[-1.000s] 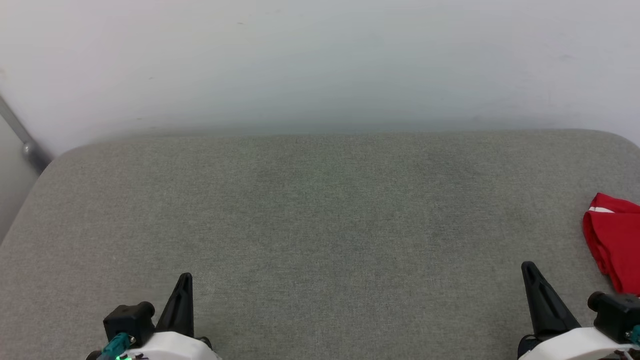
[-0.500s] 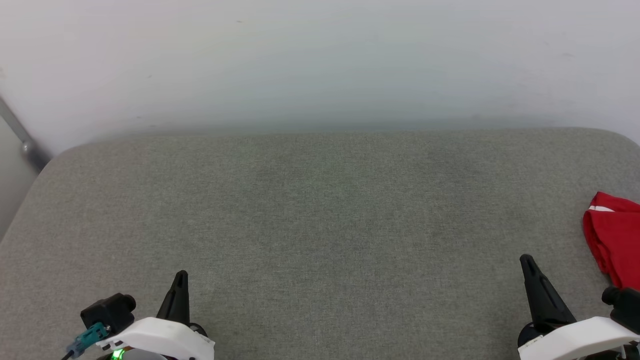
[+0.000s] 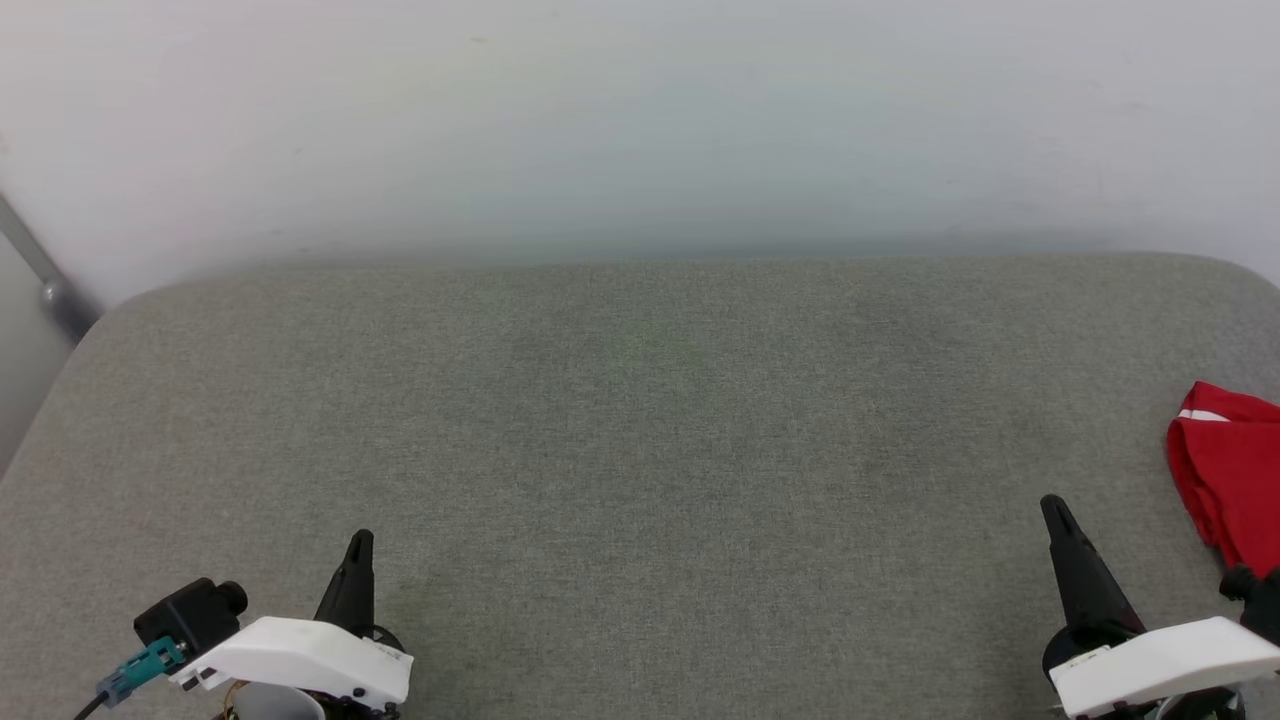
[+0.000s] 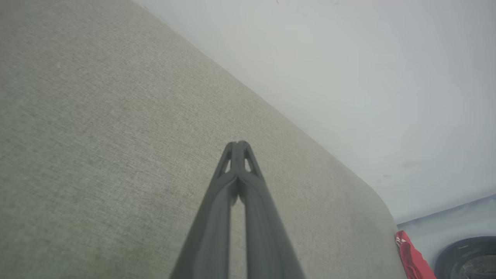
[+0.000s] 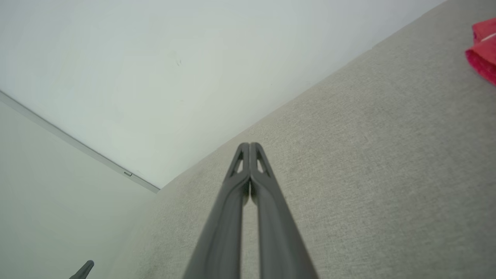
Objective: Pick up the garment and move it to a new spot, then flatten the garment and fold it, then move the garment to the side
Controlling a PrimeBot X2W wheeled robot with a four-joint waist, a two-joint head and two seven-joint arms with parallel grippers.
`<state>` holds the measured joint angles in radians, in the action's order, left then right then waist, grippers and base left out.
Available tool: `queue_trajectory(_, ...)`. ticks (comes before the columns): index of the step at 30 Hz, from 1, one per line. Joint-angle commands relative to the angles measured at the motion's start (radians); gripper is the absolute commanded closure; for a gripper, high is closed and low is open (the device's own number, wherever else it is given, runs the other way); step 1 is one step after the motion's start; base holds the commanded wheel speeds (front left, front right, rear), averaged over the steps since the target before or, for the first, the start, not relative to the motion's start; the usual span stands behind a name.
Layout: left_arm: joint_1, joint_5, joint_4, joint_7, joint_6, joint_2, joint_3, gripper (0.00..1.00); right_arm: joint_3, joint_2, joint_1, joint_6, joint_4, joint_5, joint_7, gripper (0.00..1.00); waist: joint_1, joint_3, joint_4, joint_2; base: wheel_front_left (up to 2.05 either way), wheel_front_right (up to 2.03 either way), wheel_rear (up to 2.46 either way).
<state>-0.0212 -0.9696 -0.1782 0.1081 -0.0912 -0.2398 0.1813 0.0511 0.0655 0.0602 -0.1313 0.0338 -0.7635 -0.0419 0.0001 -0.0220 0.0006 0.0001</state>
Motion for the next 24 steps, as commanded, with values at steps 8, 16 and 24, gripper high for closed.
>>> queue_trajectory(8,-0.036,-0.096,0.001,-0.029,0.035,0.02,-0.047,1.0,0.004,0.011,-0.043,0.0,0.02,-0.13,-0.006,1.0,-0.0001,0.002,0.0,-0.0001,0.0,0.0,0.0)
queue_trajectory(16,-0.043,-0.172,-0.007,-0.053,0.061,0.043,-0.078,1.0,0.006,0.012,-0.06,0.0,0.045,-0.232,-0.011,1.0,-0.0001,0.005,0.0,-0.0001,0.0,0.0,0.0)
queue_trajectory(24,-0.051,-0.242,-0.016,-0.076,0.085,0.062,-0.108,1.0,0.01,0.012,-0.077,0.0,0.069,-0.324,-0.016,1.0,-0.0001,0.007,0.0,-0.0001,0.0,0.0,0.0)
